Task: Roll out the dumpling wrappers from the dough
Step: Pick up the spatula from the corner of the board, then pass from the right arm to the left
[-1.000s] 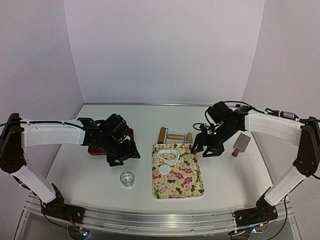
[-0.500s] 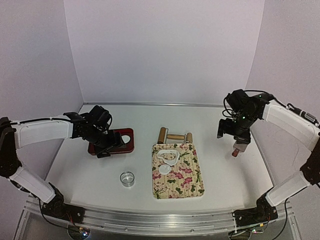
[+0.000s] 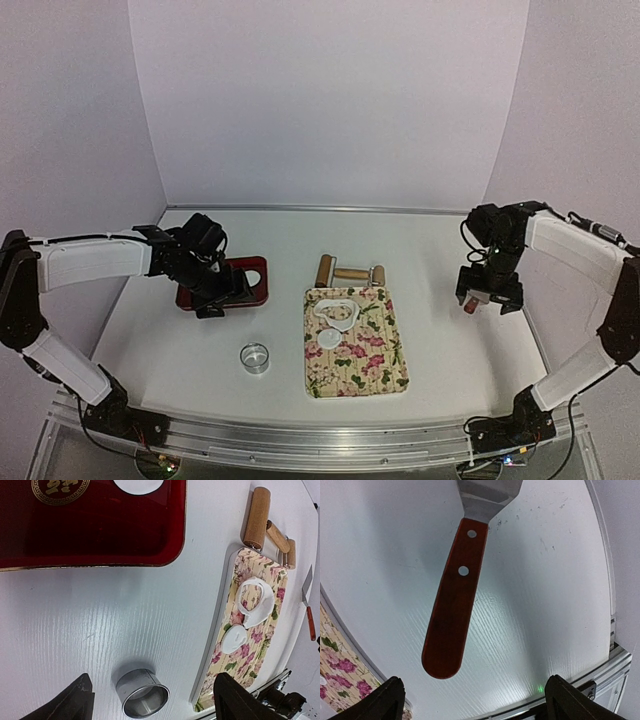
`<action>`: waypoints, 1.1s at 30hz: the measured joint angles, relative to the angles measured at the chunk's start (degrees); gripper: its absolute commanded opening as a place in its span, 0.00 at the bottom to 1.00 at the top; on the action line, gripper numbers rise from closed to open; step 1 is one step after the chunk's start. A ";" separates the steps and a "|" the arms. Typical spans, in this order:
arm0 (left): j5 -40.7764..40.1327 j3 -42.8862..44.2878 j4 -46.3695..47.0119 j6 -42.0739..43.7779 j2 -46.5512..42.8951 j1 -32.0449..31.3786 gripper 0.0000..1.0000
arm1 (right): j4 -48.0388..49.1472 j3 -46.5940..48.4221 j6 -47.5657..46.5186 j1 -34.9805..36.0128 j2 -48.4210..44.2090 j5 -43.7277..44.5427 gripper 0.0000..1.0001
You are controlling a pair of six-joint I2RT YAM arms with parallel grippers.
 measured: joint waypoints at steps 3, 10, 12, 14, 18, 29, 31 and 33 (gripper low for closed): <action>0.73 0.66 0.47 1.06 1.20 0.00 0.82 | 2.60 -1.01 0.02 -0.36 2.24 -1.83 0.86; 1.87 3.61 0.47 3.07 4.46 0.00 0.82 | 8.18 -1.33 -0.19 -2.38 7.70 -4.42 0.57; 2.22 4.71 0.46 3.67 5.27 0.00 0.82 | 9.50 -1.33 -0.30 -2.82 8.70 -4.77 0.39; 2.53 5.65 0.51 4.26 5.92 0.00 0.82 | 10.55 -1.33 -1.17 -3.24 9.40 -5.02 0.25; 3.27 6.57 0.70 5.04 6.69 0.00 0.82 | 11.65 -1.31 -2.16 -3.65 9.88 -5.48 0.09; 5.53 9.92 1.86 6.07 9.32 0.00 0.82 | 10.31 -2.82 -5.12 -3.85 1.18 -8.84 0.00; 6.39 9.94 2.55 6.03 9.61 0.00 0.82 | 9.85 -3.08 -6.73 -3.87 -1.40 -10.61 0.00; 7.80 9.94 4.02 5.81 9.83 0.00 0.82 | 9.48 -3.16 -9.18 -3.91 -4.02 -12.90 0.00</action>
